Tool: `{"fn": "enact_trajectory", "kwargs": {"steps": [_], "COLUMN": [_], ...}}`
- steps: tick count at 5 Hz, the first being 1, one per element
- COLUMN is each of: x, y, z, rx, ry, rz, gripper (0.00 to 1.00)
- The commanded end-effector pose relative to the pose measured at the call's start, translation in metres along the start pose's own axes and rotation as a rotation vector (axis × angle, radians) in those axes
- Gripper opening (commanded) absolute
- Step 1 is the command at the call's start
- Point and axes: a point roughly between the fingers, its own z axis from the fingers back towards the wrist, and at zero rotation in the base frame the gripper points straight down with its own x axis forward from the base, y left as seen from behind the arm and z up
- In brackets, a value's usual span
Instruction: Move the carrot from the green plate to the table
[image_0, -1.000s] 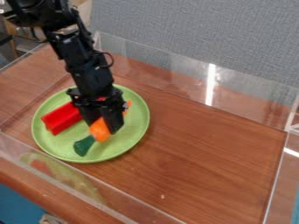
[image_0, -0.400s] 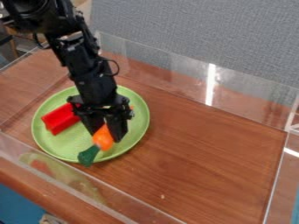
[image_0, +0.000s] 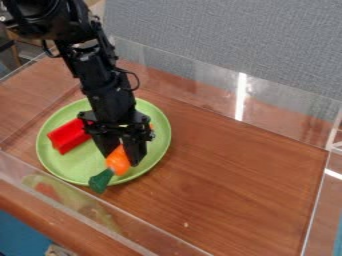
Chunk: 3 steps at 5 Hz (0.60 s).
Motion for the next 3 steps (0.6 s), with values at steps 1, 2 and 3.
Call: {"fn": "enact_trajectory", "kwargs": {"steps": [1,2,3], "x": [0.008,0.015,0.026], "y": [-0.013,-0.038,-0.076], "z": [0.037,0.062,0.069], "rx": [0.014,0.010,-0.014], "ry": [-0.086,-0.140,-0.160], "rz": [-0.094,-0.209,-0.342], "gripper": [0.00,0.00,0.00]}}
